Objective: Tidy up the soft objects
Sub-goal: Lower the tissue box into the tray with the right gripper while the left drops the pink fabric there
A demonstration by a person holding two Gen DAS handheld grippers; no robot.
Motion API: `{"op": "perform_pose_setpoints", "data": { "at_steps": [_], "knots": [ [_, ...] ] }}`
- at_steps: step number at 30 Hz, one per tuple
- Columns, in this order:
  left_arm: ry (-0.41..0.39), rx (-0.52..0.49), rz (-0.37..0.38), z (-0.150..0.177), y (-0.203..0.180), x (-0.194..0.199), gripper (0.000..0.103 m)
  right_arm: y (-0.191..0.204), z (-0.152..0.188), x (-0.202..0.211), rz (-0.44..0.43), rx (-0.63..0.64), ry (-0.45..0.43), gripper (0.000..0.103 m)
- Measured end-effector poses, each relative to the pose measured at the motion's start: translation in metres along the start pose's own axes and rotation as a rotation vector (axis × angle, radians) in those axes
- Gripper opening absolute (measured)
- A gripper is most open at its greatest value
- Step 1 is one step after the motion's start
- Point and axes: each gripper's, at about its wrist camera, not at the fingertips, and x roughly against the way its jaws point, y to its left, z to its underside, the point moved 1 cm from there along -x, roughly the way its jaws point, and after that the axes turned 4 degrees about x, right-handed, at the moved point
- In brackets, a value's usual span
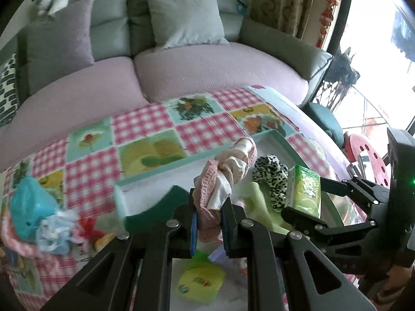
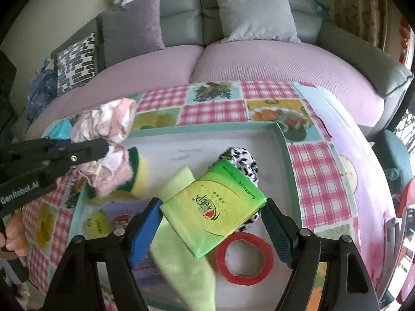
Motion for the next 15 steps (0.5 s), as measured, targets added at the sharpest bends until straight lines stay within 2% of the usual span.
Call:
{"op": "perform_pose_setpoints", "data": {
  "at_steps": [9,15],
  "knots": [
    [0.071,-0.023,0.029,0.005,-0.026,-0.038,0.016,-0.002,0.009,-0.02,-0.019,0.002,0.038,0.08],
    [0.111,-0.009,0.018,0.009,-0.024,-0.054,0.016,-0.002,0.011,-0.025,-0.021,0.005,0.048,0.08]
  ]
}}
